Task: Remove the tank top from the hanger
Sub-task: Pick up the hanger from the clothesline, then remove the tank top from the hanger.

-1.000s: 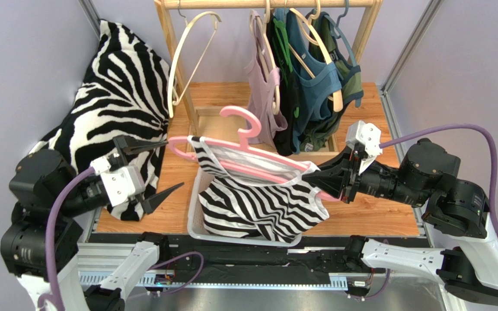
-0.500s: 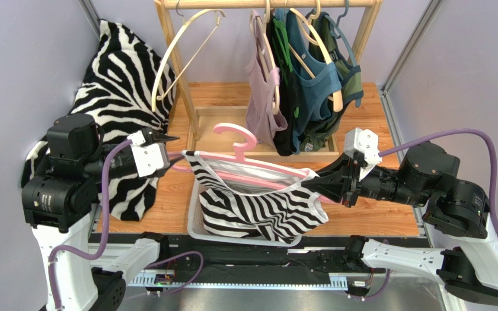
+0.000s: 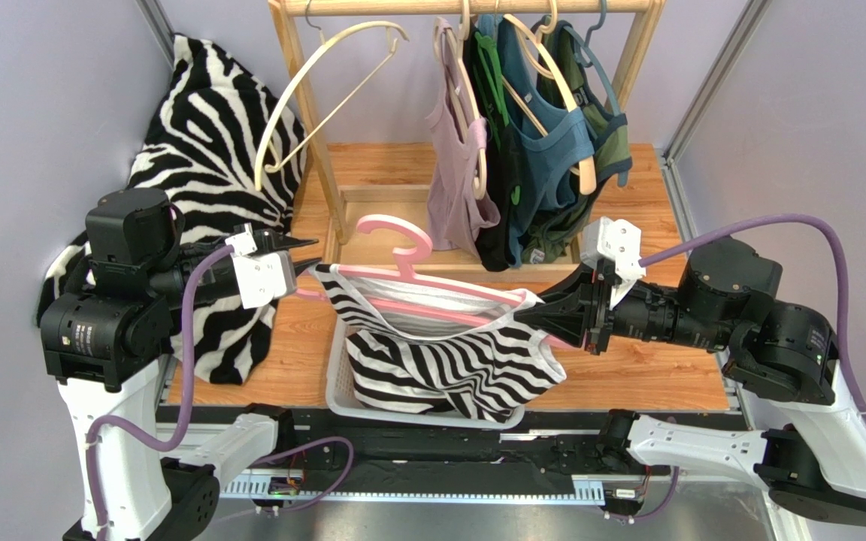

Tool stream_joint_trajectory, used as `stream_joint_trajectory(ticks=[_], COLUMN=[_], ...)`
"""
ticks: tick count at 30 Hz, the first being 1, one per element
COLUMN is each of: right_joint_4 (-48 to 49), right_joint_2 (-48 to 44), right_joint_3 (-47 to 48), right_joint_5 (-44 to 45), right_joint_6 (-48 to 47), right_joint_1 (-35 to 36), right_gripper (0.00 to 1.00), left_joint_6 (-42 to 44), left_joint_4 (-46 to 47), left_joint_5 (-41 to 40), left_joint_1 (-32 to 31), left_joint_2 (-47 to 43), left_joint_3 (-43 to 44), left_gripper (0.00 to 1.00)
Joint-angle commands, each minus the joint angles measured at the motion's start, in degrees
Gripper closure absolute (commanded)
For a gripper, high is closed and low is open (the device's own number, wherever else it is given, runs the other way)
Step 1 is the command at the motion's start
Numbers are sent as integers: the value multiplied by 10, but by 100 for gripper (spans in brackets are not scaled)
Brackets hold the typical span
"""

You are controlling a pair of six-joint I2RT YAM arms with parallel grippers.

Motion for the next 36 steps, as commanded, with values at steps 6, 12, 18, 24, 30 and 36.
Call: stream_joint_trajectory(ticks=[6,12,18,24,30,36], right_joint_4=[-3,-9,-8,-19,-43,-54], right_joint_2=[-6,-9,-8,-4,-2,12], right_joint_3=[61,57,61,72,81,75], right_joint_5=[17,23,15,22,63,67], right_joint_6=[-26,-27,-24,-34,-60,-68], right_joint_1=[2,3,2,2,2,3], right_gripper=[100,100,100,100,100,100], left_joint_6=[48,41,33,28,1,-135], left_joint_4=[-189,-188,-189,-189,-168,84], left_joint_5=[-35,-17,-28,-30,-52,-124], left_joint_1=[3,3,3,-15,-31,-31], left_joint_2=[-26,-31,-13,-21,-39,-125], left_joint_3=[-13,-3,-33,-45,-29,-73], left_gripper=[66,57,50,50,48,18])
